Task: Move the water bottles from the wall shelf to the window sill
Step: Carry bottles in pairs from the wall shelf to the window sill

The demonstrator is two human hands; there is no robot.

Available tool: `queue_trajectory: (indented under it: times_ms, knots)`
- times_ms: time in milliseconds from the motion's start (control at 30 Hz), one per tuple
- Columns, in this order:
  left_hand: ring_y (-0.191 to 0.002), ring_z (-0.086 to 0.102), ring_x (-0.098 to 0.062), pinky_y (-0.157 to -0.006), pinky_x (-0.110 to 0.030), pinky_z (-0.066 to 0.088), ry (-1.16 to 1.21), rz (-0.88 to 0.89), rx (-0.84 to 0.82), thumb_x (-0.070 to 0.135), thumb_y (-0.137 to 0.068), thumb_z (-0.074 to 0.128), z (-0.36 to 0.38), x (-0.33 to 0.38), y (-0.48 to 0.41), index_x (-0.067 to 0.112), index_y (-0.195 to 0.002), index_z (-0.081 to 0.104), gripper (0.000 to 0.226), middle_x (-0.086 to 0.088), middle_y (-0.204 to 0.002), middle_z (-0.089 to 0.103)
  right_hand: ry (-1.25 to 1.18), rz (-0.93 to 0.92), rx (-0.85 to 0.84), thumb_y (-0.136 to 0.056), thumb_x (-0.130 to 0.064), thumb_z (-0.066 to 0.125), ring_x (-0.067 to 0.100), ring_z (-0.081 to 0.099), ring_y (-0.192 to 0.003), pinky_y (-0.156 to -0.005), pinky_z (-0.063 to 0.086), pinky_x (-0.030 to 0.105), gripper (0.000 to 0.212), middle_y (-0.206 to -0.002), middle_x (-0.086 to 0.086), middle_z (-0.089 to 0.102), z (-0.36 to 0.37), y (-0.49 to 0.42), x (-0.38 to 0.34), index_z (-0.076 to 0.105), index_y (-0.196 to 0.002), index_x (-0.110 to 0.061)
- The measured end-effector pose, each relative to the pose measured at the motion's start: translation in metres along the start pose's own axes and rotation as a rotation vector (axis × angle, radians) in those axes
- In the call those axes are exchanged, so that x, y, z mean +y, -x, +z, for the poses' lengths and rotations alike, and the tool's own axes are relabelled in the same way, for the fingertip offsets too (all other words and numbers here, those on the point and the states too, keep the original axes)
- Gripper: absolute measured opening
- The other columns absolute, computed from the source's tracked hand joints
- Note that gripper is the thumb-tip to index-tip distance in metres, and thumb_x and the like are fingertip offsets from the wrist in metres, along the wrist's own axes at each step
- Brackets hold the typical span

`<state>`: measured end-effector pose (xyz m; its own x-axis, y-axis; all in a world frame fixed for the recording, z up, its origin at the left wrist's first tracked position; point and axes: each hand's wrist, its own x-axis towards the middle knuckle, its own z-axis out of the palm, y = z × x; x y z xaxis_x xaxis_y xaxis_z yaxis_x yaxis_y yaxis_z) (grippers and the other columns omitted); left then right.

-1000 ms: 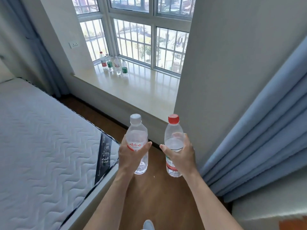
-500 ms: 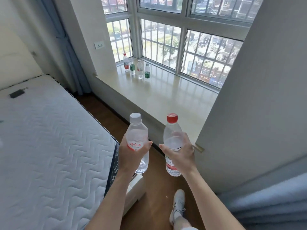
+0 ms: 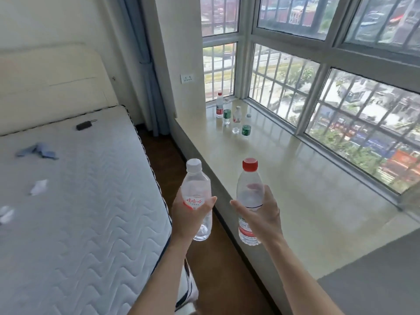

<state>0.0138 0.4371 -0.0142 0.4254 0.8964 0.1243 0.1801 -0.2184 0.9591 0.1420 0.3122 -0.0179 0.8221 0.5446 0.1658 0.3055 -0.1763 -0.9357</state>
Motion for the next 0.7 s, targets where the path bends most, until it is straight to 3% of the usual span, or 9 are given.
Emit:
queue_trajectory:
  times_ms: [200, 367, 467, 567, 700]
  knots:
    - [-0.095, 0.063, -0.005, -0.068, -0.001, 0.047, -0.009, -0.045, 0.121, 0.032, -0.071, 0.087, 0.017, 0.001, -0.059, 0.031, -0.119, 0.051, 0.061, 0.017, -0.102, 0.060, -0.074, 0.026, -0.107, -0.069, -0.034, 0.089, -0.008, 0.061, -0.088, -0.070, 0.048, 0.016, 0.052, -0.093, -0.016, 0.064, 0.024, -0.081, 0.005, 0.056, -0.108, -0.026]
    - [-0.098, 0.067, -0.016, -0.076, -0.016, 0.057, -0.002, -0.111, 0.185, 0.047, -0.060, 0.080, 0.014, -0.013, -0.098, 0.023, -0.121, 0.057, 0.069, 0.004, -0.106, 0.067, -0.105, 0.033, -0.188, -0.067, -0.038, 0.089, 0.005, 0.066, -0.084, -0.076, 0.057, 0.032, 0.050, -0.091, -0.011, 0.066, 0.060, -0.127, 0.011, 0.056, -0.103, -0.027]
    - [-0.098, 0.067, -0.015, -0.078, -0.018, 0.057, 0.003, -0.130, 0.233, 0.047, -0.060, 0.080, 0.011, -0.024, -0.123, 0.022, -0.120, 0.058, 0.069, 0.004, -0.107, 0.068, -0.083, 0.021, -0.228, -0.068, -0.038, 0.088, 0.004, 0.065, -0.081, -0.074, 0.057, 0.032, 0.048, -0.088, -0.011, 0.066, 0.082, -0.153, 0.012, 0.056, -0.102, -0.025]
    - [-0.101, 0.067, -0.017, -0.087, -0.032, 0.059, 0.004, -0.144, 0.264, 0.049, -0.060, 0.079, 0.008, -0.036, -0.157, 0.023, -0.123, 0.056, 0.071, 0.002, -0.111, 0.067, -0.077, 0.010, -0.261, -0.069, -0.035, 0.089, 0.000, 0.064, -0.080, -0.071, 0.055, 0.027, 0.047, -0.087, -0.013, 0.065, 0.109, -0.184, 0.013, 0.056, -0.102, -0.025]
    - [-0.103, 0.066, -0.018, -0.088, -0.031, 0.057, 0.026, -0.141, 0.305, 0.047, -0.061, 0.079, -0.002, -0.048, -0.219, 0.022, -0.123, 0.057, 0.071, 0.002, -0.113, 0.067, -0.062, -0.009, -0.304, -0.068, -0.039, 0.088, 0.001, 0.065, -0.082, -0.073, 0.055, 0.026, 0.050, -0.089, -0.014, 0.066, 0.159, -0.234, 0.009, 0.056, -0.104, -0.027]
